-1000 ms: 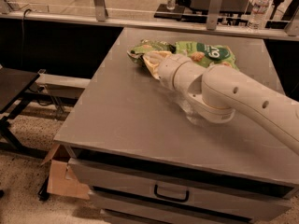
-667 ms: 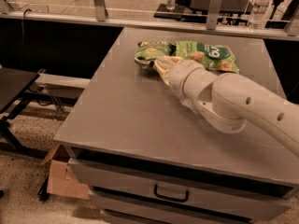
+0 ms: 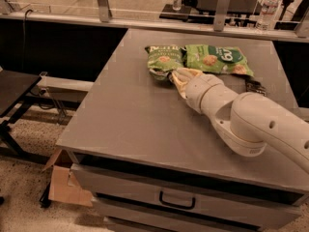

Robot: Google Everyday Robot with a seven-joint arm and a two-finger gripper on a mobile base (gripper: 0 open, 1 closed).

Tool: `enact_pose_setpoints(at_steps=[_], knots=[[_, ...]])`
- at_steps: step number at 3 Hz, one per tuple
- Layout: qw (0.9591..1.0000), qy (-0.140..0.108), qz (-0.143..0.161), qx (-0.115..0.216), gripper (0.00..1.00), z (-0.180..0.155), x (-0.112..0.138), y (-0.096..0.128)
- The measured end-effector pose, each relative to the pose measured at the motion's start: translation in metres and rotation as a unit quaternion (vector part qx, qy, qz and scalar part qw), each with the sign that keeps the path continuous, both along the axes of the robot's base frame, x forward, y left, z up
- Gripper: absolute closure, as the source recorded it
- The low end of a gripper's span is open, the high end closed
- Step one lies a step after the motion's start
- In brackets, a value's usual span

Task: Move green jalapeno chip bag near green rice chip bag

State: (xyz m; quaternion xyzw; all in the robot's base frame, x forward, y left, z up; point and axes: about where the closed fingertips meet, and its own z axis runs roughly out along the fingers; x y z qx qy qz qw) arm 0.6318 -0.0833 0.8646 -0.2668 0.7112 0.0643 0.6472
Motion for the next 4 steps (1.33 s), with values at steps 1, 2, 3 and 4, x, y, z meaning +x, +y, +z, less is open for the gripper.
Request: enact_pose_setpoints(at_steps=[1, 2, 3, 4], knots=[[1.0000, -0.003, -0.002, 0.005, 0.30, -0.006, -0.001, -0.004], [0.9999, -0.009, -0.004, 0.013, 0.01, -0.005, -0.003, -0.008], [0.9997, -0.015, -0.008, 0.018, 0.00, -0.001, -0.004, -0.012], [0.9995, -0.012, -0.026, 0.015, 0.00, 0.011, -0.024, -0.038]])
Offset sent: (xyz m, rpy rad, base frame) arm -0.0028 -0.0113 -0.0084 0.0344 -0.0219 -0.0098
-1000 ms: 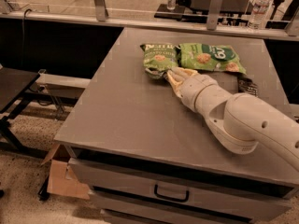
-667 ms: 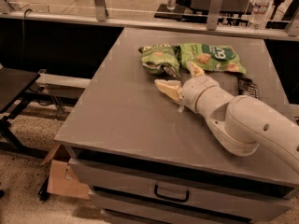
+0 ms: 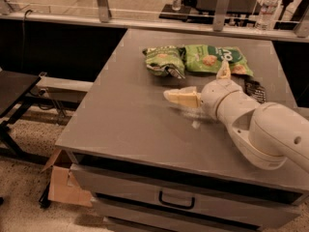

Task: Move green jalapeno chip bag near green rice chip bag

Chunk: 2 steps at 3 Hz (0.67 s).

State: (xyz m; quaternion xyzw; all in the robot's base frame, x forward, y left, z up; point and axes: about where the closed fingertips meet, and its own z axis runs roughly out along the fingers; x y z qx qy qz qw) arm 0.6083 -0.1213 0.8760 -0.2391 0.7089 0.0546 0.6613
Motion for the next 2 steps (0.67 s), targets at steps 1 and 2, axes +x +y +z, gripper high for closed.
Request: enact_pose_setpoints(at_steps=[1, 2], knots=[[0.9982, 0.023, -0.053, -0.019, 0.00, 0.015, -0.047, -0.055], [0.9921, 0.036, -0.113, -0.042, 0.00, 0.035, -0.089, -0.097]])
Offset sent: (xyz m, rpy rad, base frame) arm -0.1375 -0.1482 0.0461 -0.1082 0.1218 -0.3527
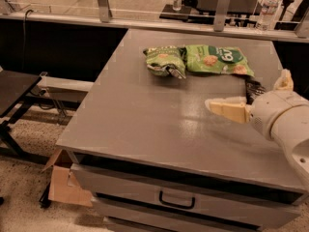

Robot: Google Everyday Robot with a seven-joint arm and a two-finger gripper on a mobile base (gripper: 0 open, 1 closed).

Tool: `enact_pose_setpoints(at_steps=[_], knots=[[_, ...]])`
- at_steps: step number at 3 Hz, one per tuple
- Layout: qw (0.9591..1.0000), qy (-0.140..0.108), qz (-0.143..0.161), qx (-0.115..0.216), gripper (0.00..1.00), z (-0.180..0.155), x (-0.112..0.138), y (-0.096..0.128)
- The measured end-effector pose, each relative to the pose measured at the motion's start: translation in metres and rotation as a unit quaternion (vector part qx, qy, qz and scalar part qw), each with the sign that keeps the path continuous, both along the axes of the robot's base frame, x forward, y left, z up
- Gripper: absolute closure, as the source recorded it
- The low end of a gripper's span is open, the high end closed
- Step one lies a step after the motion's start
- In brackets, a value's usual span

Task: Move green jalapeno chip bag near green rice chip bag

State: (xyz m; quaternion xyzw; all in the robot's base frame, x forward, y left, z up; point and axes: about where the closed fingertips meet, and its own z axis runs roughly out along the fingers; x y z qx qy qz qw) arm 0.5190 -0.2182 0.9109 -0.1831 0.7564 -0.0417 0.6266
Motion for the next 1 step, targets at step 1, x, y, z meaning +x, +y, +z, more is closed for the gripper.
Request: enact_pose_setpoints(at_steps=[1], knots=[[1.0000, -0.001, 0.001, -0.002, 0.00, 0.0017, 0.0003, 0.0019]])
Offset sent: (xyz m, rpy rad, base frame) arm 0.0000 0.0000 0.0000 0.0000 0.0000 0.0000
